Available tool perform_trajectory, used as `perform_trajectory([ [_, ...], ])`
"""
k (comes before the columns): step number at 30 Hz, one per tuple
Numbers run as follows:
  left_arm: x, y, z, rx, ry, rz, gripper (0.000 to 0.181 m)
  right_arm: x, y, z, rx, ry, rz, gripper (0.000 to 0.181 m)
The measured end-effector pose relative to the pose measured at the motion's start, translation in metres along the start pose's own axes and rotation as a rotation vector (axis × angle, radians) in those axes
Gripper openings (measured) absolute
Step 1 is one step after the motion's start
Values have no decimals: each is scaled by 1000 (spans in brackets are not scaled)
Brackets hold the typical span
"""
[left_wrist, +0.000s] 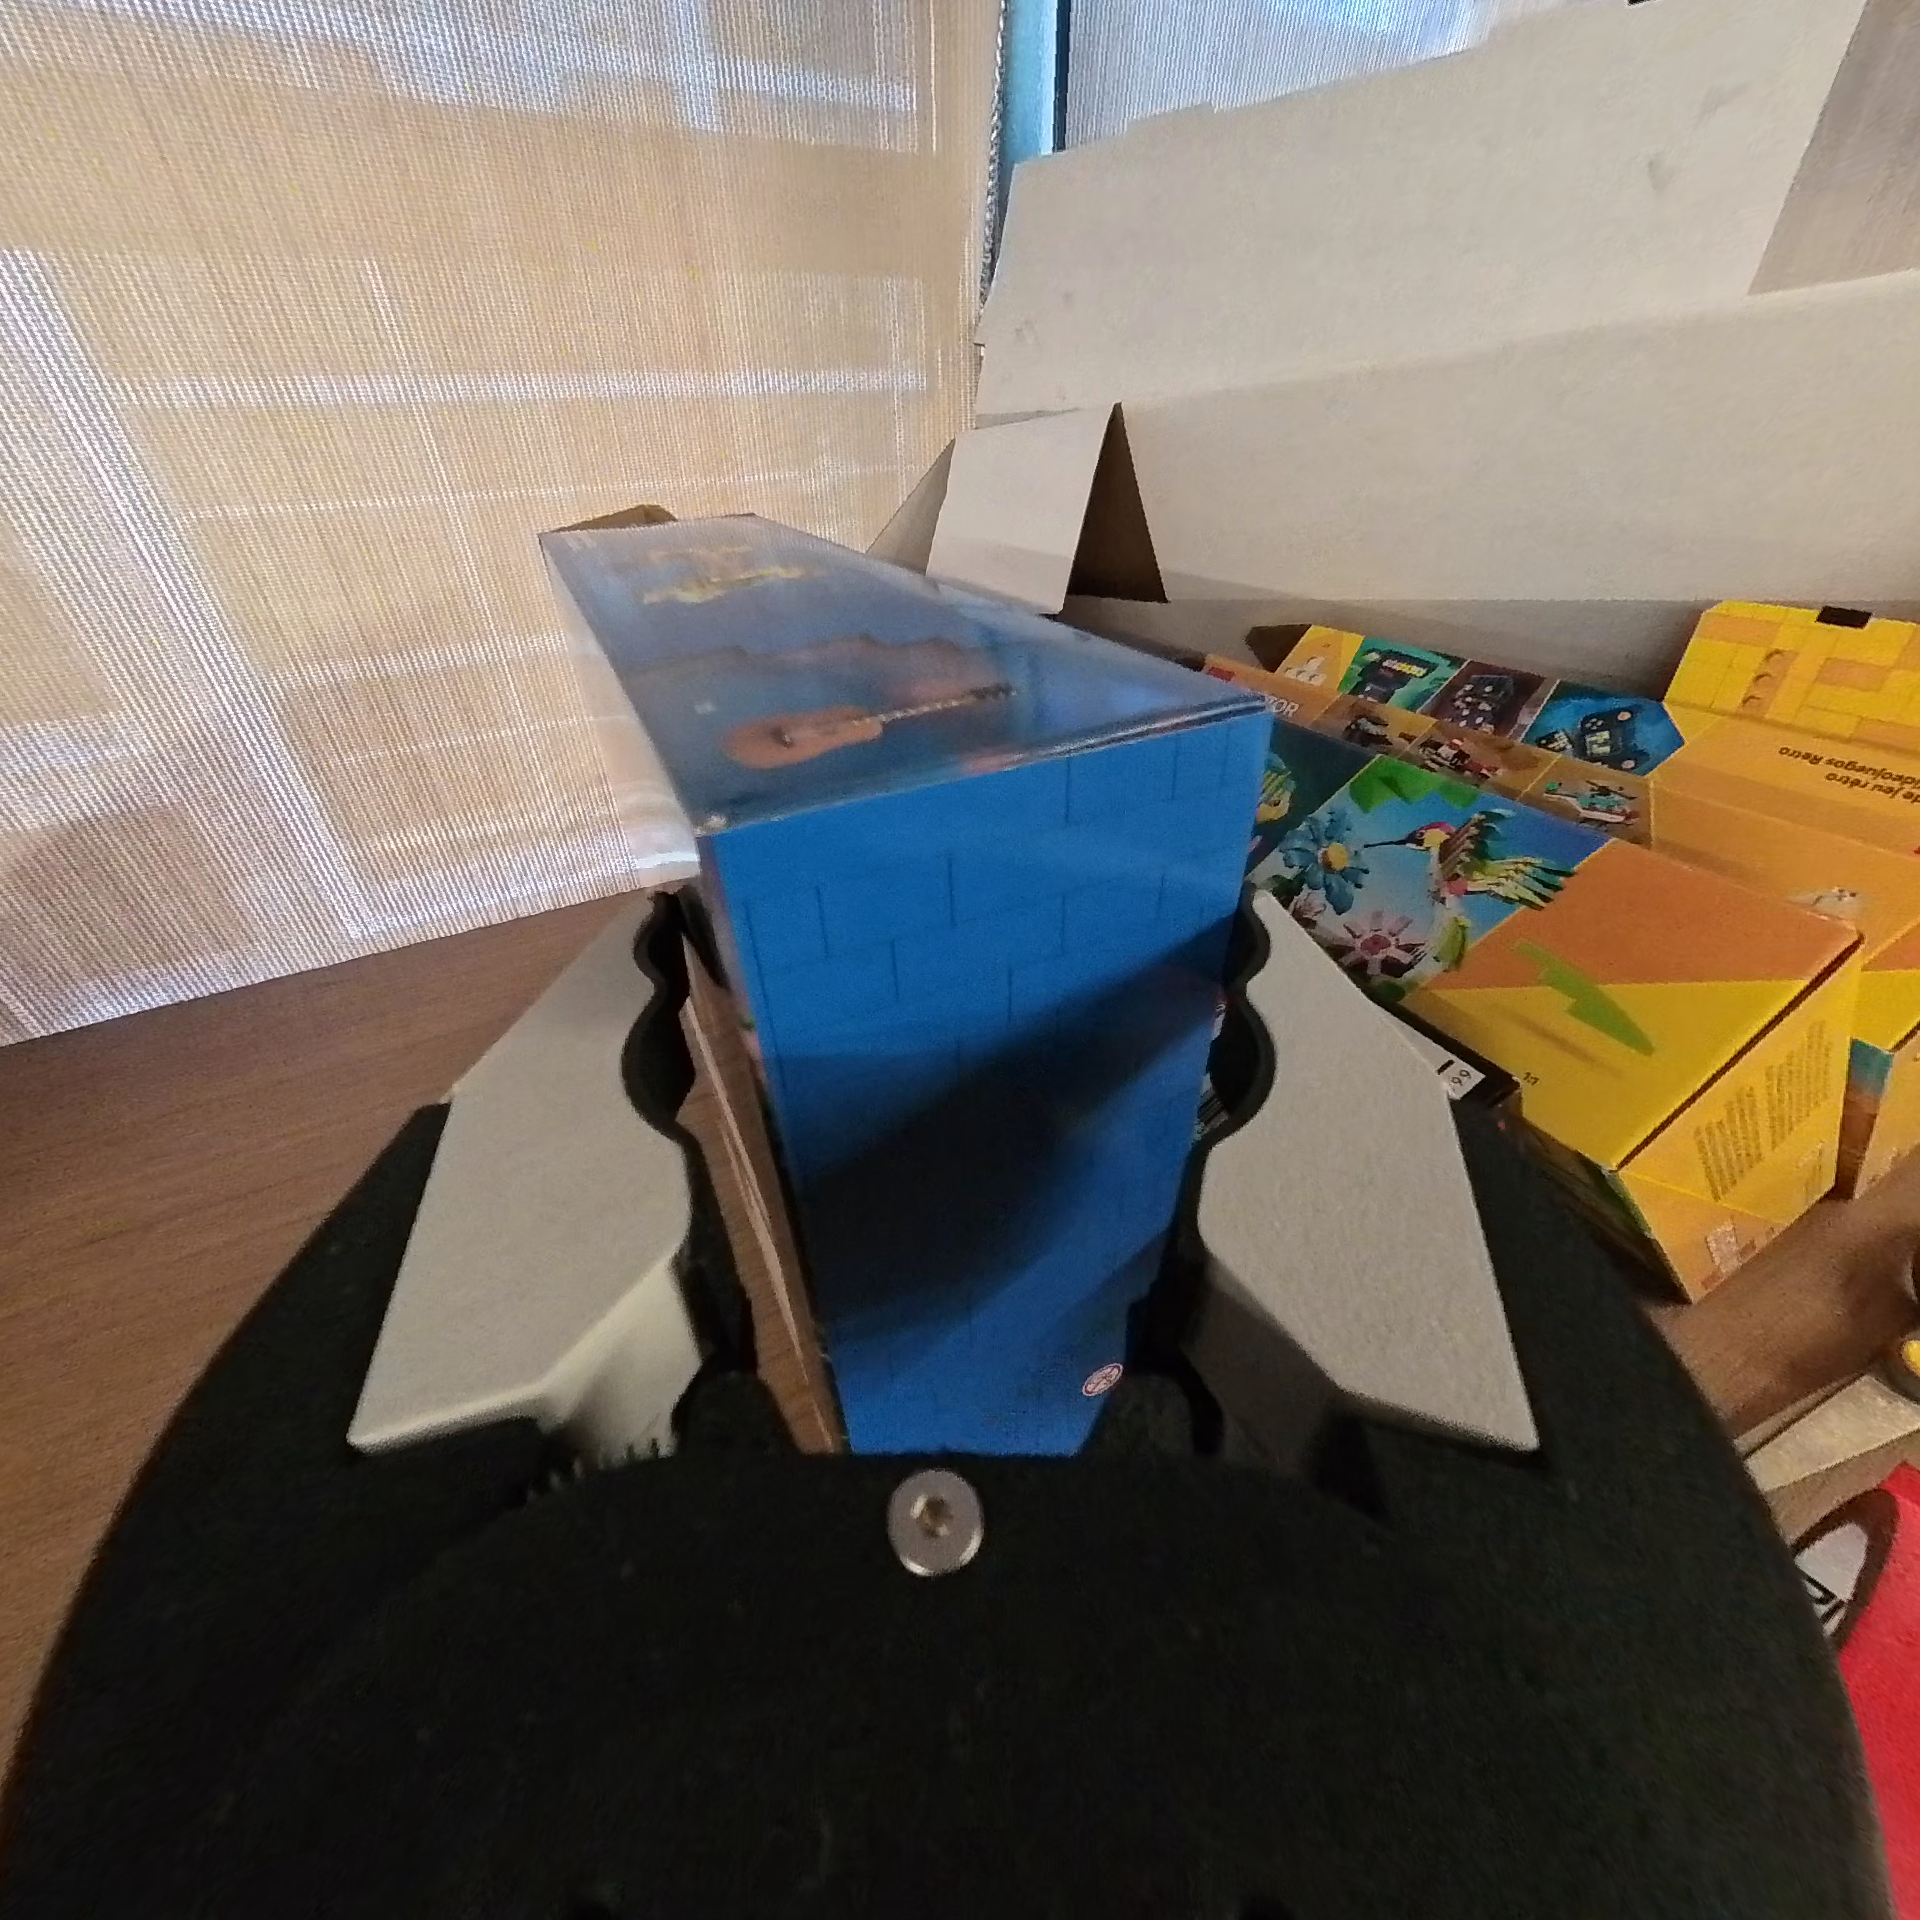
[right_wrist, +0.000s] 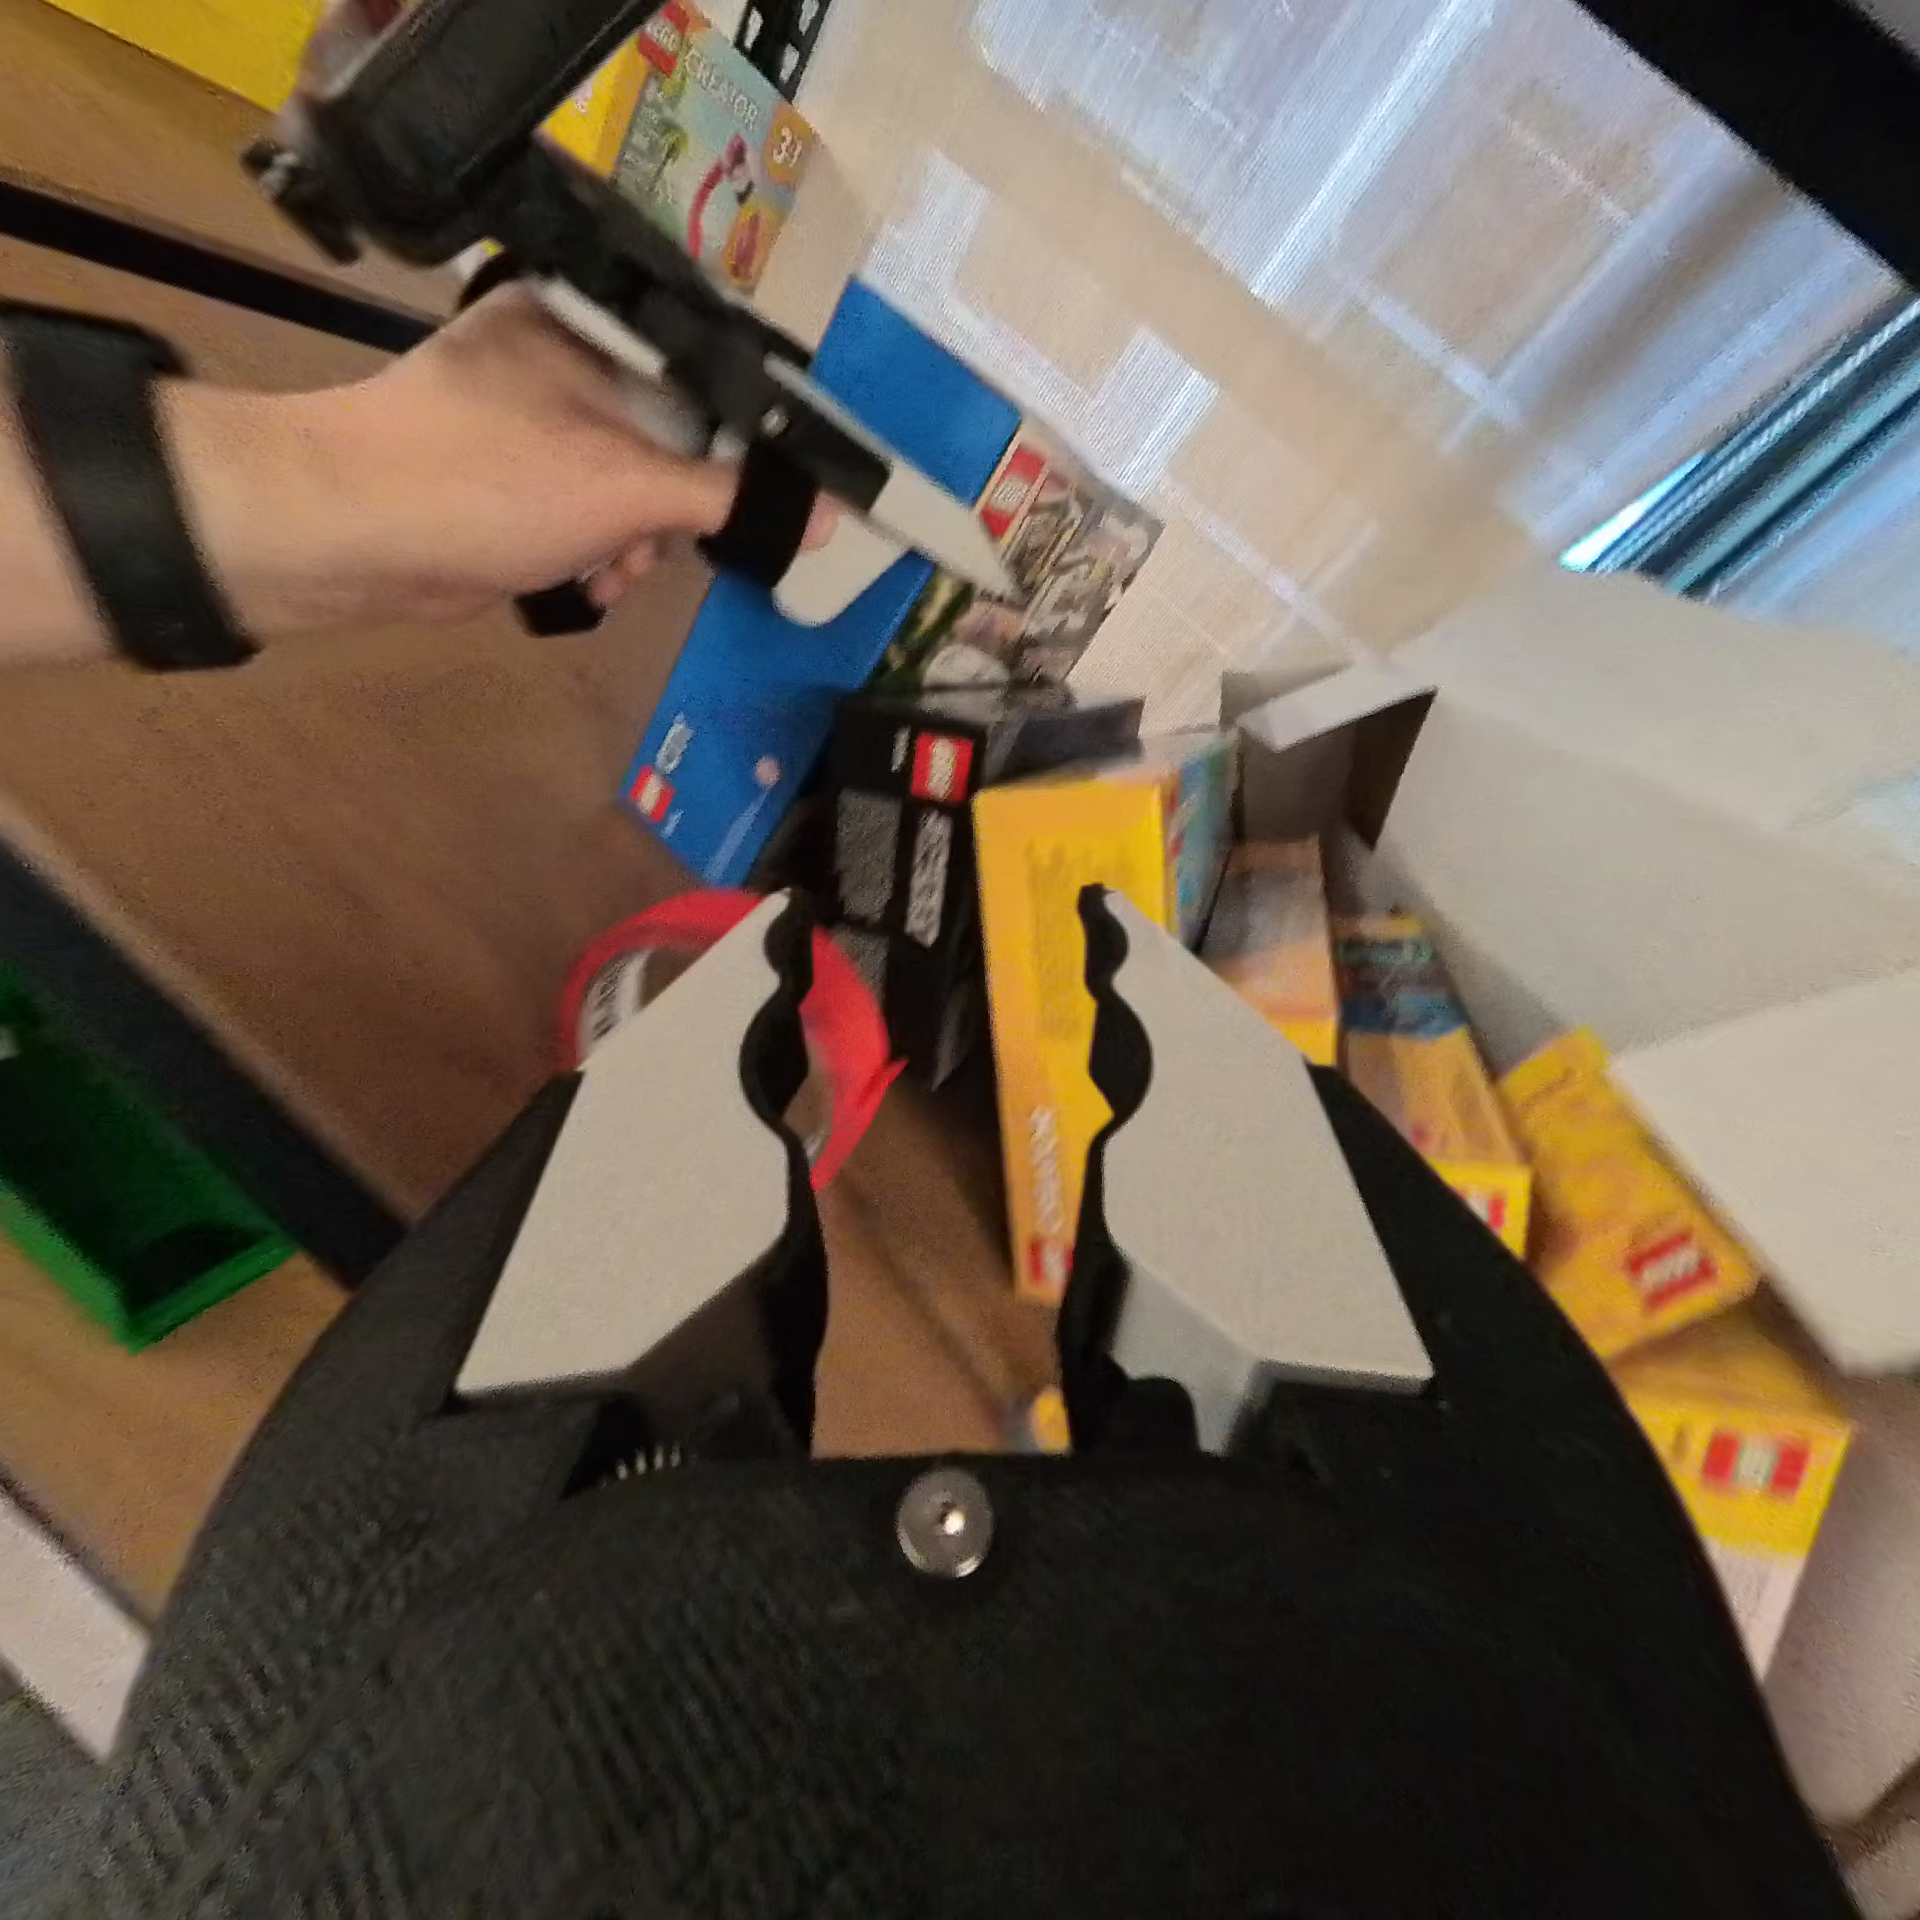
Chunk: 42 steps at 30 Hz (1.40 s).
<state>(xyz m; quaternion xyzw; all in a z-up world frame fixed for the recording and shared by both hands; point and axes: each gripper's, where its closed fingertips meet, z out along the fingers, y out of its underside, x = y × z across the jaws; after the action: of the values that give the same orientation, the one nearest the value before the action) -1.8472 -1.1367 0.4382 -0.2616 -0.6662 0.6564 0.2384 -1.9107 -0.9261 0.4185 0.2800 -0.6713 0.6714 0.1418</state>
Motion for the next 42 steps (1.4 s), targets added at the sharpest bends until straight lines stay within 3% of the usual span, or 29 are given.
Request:
perform_trajectory([
  [4,0,0,0,-7,0,1,102,27,-9,58,-63,-24,-49,79],
  [6,0,0,0,-8,0,2,102,35,8,78,-181,-6,-177,82],
  [8,0,0,0,-5,1,2,102,53,23,87,-261,62,-322,80],
  [12,0,0,1,-9,2,4,102,43,37,98,-274,-25,-182,83],
  [16,1,0,2,-2,2,6,102,43,60,111,-402,28,-319,82],
  [25,-4,0,0,-19,31,10,102,49,67,110,-334,76,-108,71],
  [36,-4,0,-1,-24,6,25,102,39,66,113,-312,51,-183,72],
  [40,-3,0,0,-23,2,25,102,40,56,99,-247,12,-81,69],
  [42,-4,0,0,-27,3,27,102,47,45,77,-182,34,-55,69],
])
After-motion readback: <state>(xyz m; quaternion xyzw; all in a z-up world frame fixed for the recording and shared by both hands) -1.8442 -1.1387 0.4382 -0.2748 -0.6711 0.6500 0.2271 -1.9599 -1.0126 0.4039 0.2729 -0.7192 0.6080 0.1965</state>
